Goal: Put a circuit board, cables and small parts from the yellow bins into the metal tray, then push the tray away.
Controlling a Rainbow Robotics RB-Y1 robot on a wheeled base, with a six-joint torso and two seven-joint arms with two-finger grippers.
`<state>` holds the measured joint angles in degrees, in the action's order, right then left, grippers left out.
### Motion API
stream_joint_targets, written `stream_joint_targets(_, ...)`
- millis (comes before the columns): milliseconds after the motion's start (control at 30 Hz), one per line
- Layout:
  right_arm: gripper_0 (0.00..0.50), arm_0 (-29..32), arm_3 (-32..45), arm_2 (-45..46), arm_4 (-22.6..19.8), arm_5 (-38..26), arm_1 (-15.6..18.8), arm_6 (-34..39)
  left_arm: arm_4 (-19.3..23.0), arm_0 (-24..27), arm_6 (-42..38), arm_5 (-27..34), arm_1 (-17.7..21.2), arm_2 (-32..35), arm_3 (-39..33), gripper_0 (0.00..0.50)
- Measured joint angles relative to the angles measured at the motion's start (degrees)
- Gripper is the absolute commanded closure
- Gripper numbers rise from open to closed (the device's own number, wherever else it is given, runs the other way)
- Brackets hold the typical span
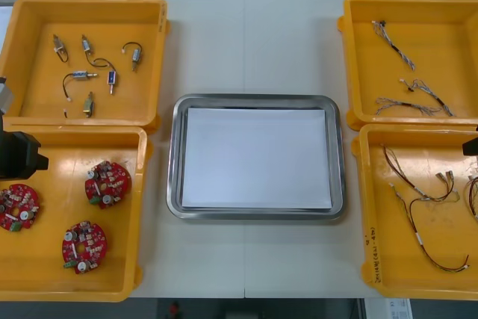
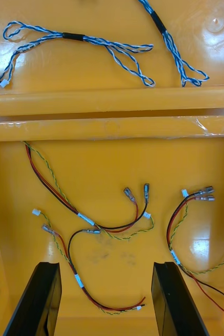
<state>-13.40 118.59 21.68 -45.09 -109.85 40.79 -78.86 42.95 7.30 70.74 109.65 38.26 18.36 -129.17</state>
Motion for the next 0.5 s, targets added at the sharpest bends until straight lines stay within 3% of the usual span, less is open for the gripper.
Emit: stream_joint_targets(500,0.0,0.0,0.0,0.0,0.0,0.0,0.0,0.0,0.0,0.0,0.0,0.0,0.0,0.0,0.0,0.0)
